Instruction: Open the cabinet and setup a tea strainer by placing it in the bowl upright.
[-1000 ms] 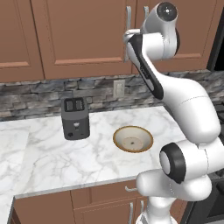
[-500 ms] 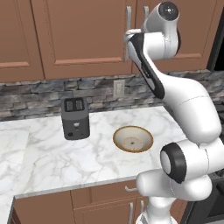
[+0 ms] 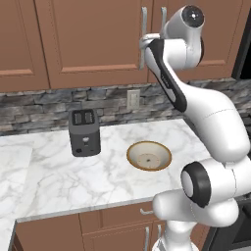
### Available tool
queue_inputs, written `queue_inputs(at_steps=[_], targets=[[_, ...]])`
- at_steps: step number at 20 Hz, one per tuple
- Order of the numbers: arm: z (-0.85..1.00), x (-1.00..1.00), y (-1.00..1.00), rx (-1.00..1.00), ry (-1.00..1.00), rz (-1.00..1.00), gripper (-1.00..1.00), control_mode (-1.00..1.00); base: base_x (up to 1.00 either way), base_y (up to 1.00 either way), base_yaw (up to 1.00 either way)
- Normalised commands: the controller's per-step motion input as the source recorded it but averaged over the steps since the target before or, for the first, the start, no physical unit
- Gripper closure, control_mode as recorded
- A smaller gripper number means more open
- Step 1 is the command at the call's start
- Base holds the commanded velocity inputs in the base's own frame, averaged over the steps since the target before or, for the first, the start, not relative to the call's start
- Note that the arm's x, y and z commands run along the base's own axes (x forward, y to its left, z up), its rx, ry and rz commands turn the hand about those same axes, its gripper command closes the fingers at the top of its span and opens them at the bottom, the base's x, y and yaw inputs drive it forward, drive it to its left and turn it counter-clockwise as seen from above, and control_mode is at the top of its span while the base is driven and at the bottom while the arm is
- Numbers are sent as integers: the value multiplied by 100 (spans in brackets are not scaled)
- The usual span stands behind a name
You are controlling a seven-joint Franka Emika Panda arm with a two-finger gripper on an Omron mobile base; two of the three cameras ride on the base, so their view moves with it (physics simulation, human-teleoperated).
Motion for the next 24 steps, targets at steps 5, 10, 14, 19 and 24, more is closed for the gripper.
queue_inputs(at_steps=[5, 10, 14, 19, 24], targets=[[0, 7, 0, 0, -2, 0, 100, -100, 0, 0, 0], [0, 2, 0, 0, 0, 0, 100, -100, 0, 0, 0], [0, 0, 0, 0, 0, 0, 100, -100, 0, 0, 0], [-5, -8, -4, 1, 1, 0, 100, -100, 0, 0, 0], [0, -76, -48, 11, 0, 4, 100, -100, 0, 0, 0]])
